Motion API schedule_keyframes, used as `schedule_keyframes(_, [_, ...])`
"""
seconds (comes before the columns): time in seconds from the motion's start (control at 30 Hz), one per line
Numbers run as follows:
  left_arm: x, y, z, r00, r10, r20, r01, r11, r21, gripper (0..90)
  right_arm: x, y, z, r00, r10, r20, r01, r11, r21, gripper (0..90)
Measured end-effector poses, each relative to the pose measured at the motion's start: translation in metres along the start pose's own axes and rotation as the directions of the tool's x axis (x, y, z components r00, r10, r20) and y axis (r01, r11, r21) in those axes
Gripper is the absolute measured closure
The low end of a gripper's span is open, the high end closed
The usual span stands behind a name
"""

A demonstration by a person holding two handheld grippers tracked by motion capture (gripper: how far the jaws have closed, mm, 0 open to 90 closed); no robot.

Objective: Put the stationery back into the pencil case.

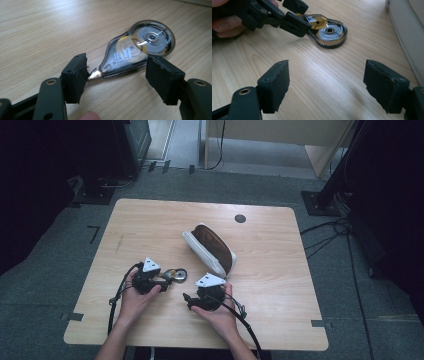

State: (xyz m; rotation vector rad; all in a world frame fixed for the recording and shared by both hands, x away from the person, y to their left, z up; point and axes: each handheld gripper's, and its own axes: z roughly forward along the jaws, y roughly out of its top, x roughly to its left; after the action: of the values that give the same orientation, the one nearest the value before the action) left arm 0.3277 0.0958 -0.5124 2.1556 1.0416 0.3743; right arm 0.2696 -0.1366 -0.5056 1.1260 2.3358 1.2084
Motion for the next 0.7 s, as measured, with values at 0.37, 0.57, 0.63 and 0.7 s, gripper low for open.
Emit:
schedule_keyframes(0.37, [-0.014,-0.002,-0.002,0.9916,0.125,0.030,-0.126,0.9921,0.002,50.2,-0.003,-0.010,-0.008,0.9999,0.008,-0.009,-0.008,1.000,0.013,21.8])
schedule_keyframes(0.57, [-0.019,-0.010,-0.008,0.9888,0.143,0.041,-0.143,0.9895,-0.024,60.7,-0.005,-0.014,-0.015,0.9997,0.019,-0.012,-0.019,1.000,0.006,22.9])
schedule_keyframes(0.63, [-0.020,-0.011,-0.009,0.9890,0.142,0.041,-0.141,0.9896,-0.026,65.3,-0.006,-0.015,-0.017,0.9997,0.024,-0.011,-0.024,1.000,0.008,23.2])
schedule_keyframes(0.7, [-0.021,-0.013,-0.009,0.9880,0.150,0.037,-0.149,0.9883,-0.034,67.6,-0.006,-0.016,-0.017,0.9996,0.024,-0.015,-0.024,1.000,0.010,23.2])
